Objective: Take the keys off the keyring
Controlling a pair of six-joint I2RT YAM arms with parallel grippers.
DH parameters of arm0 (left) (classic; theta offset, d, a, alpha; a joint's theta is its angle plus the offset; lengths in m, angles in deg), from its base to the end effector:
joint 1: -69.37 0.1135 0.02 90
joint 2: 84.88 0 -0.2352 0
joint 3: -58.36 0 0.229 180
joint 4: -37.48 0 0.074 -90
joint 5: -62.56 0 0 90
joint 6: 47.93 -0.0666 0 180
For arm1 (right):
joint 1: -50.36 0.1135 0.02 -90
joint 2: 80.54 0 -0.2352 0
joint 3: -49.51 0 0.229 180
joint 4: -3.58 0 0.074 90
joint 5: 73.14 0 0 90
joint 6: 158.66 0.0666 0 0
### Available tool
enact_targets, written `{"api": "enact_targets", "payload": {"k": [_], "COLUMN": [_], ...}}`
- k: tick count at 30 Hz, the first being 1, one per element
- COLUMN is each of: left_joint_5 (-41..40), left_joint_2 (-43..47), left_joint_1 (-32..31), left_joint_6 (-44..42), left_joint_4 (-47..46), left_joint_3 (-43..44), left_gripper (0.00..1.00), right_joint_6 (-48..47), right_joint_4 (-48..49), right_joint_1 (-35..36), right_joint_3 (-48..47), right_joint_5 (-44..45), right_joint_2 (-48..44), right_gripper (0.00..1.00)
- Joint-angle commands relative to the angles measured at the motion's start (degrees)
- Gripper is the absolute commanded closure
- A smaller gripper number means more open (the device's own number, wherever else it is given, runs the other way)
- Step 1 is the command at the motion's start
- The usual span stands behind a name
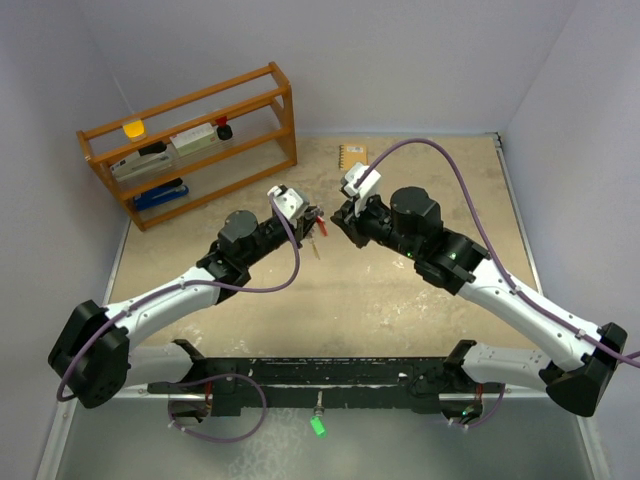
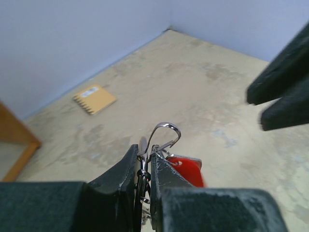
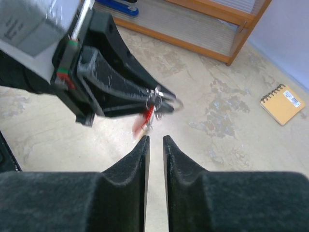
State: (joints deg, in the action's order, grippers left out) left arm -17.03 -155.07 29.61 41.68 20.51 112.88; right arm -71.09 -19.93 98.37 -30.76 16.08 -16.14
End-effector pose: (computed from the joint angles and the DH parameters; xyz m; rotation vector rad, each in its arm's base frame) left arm 0.2231 -0.2013 0.2761 0.6815 1.4353 -0.6808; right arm 0.1853 0.2072 0.3695 -0.7513 1.5708 0.6010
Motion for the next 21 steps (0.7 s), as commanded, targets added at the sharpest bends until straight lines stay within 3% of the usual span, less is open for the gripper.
{"api": "enact_targets", "payload": {"k": [1,10,21], "left_joint_5": [-13.68,-13.92,-7.40], "left_joint_2": [5.20,6.86,7.71], "left_joint_1": [-0.40,-1.48,-3.77], "left_joint_6": [-8.57,-9.61,-7.92], "left_joint_4": [6.71,6.36,6.73], "left_joint_3": [4.12,5.25,6.03], "left_gripper": [1.00,1.00,1.00], "right_joint_6": [0.18,1.17,1.40], "right_joint_4": [6.02,12.45,31.62], "right_joint_1": [0.34,0.43,0.43], "right_joint_3": [2.45,8.33,17.82], "right_joint_5": [3.24,3.21,-3.71], "right_joint_2": [-3.23,-2.92,-2.39], "right_gripper": [0.75,0.57,0.38]}}
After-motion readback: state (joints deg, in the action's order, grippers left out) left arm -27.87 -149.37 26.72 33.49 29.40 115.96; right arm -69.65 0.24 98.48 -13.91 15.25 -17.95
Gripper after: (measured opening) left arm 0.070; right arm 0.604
